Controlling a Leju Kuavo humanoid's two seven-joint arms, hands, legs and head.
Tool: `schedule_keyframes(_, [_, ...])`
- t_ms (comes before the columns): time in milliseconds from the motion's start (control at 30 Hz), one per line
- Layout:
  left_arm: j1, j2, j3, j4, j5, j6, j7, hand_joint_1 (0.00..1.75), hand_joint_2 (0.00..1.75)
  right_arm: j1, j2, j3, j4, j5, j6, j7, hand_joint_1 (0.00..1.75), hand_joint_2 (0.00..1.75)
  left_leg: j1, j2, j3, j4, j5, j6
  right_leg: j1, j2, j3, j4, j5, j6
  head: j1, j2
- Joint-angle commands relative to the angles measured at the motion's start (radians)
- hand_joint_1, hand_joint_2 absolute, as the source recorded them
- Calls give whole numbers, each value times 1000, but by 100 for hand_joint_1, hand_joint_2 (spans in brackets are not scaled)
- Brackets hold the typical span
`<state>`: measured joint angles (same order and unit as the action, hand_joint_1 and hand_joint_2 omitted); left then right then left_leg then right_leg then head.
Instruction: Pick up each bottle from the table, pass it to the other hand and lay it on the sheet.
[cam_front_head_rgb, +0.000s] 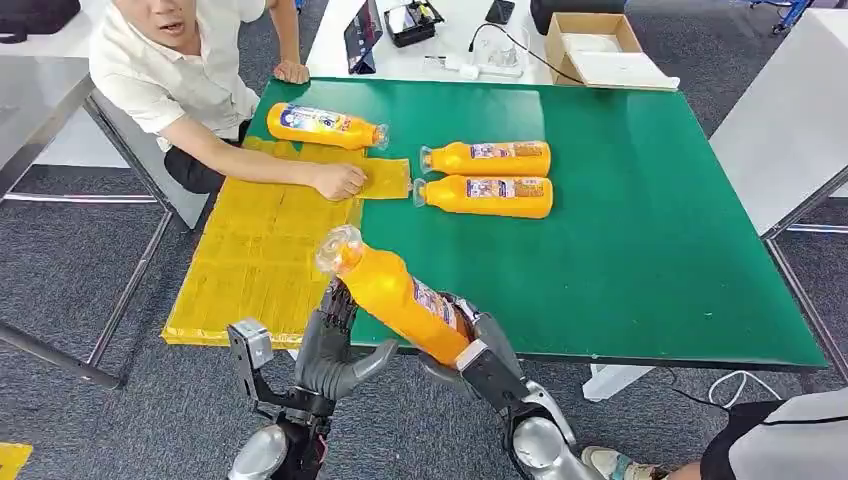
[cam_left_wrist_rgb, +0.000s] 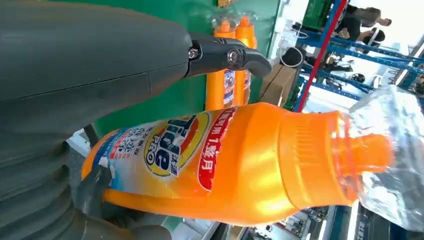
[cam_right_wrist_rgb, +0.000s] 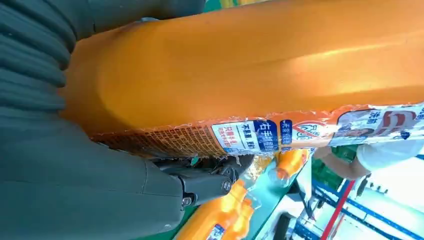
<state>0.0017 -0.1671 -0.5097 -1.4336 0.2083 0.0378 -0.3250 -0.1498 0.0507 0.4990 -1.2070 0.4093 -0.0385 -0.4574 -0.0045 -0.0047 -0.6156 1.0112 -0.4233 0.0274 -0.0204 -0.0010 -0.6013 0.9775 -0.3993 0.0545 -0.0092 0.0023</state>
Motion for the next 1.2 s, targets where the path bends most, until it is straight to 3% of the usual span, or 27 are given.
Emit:
schedule_keyframes(33, [-66, 40, -24, 88, 13, -7, 18, 0, 175, -85, 13, 64, 128, 4, 6, 8, 175, 175, 2, 2, 7, -1, -2, -3, 2, 1, 7, -1, -2, -4, 0, 0])
schedule_keyframes(700, [-105, 39, 1, 81, 208, -125, 61, 0, 175, -162, 57, 178, 276, 20, 17, -23, 175, 175, 1, 2, 4, -1, -2, -2, 1, 1, 4, 0, -1, -3, 0, 0])
schedule_keyframes(733, [-107, 34, 7, 86, 223, -132, 59, 10, 175, -163, 61, 188, 280, 19, 20, -23, 175, 175, 1, 1, 3, -1, -1, -2, 1, 1, 2, 0, -1, -2, 0, 0])
schedule_keyframes(767, [-106, 28, 17, 87, 243, -141, 55, 150, 175, -165, 63, 197, 283, 19, 23, -24, 175, 175, 1, 1, 2, -1, -1, -1, 1, 1, 2, 0, 0, -2, 0, 0])
schedule_keyframes(800, [-100, 19, 29, 77, 267, -157, 40, 175, 175, -166, 65, 206, 286, 18, 29, -28, 175, 175, 1, 3, 5, -1, -2, -2, 2, 2, 4, -1, -1, -3, 0, 0])
schedule_keyframes(1200, [-70, 30, 37, 18, 293, -204, 17, 175, 175, -156, 73, 221, 299, 8, 34, -52, 175, 175, 2, 1, 5, 0, -2, -2, 2, 0, 5, -1, -2, -3, 0, 0])
